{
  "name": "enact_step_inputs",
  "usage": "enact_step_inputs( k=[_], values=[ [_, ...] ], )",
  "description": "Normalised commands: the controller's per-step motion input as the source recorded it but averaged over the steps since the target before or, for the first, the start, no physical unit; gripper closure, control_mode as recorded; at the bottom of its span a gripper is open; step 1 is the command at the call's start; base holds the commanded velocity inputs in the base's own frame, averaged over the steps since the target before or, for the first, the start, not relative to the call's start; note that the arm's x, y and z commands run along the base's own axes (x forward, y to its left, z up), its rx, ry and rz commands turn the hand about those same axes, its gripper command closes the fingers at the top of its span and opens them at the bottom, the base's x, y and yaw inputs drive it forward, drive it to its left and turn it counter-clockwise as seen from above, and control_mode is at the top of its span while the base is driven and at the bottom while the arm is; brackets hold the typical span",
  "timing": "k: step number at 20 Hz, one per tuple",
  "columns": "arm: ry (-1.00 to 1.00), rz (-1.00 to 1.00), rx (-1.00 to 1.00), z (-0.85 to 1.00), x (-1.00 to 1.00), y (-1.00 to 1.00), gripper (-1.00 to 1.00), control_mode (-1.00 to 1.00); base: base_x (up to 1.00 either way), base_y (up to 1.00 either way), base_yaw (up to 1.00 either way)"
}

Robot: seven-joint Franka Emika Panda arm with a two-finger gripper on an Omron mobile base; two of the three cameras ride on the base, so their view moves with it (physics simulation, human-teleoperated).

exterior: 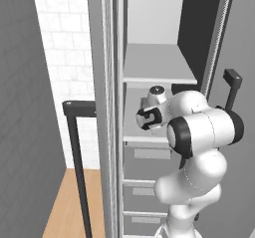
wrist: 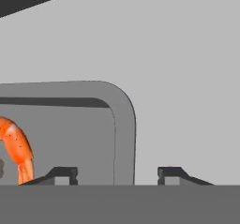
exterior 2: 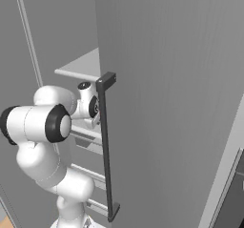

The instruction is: Take the meat container that has the shrimp and place it on the second highest rack of the freezer. Then take the vegetable container that has the avocados and place it on the highest rack of the freezer.

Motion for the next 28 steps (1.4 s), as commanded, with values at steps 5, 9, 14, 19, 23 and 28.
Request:
enact_step_inputs(
  k=[5,9,14,19,23,28],
  values=[
    [-0.07,0.0,0.0,0.03,-0.15,0.0,-1.0,-1.0,0.0,0.0,0.0],
    [-0.21,0.0,0.0,0.17,-0.76,-0.01,-1.0,-1.0,0.0,0.0,0.0],
    [-0.03,0.0,0.0,0.67,-0.52,-0.01,-1.0,-1.0,0.0,0.0,0.0],
    [0.03,0.0,0.0,0.77,-0.23,-0.05,-1.0,-1.0,0.0,0.0,0.0],
    [0.1,0.0,-0.04,0.34,-0.71,0.0,-1.0,-1.0,0.0,0.0,0.0],
    [0.13,0.06,-0.03,0.39,-0.8,-0.01,-1.0,-1.0,0.0,0.0,0.0]
  ],
)
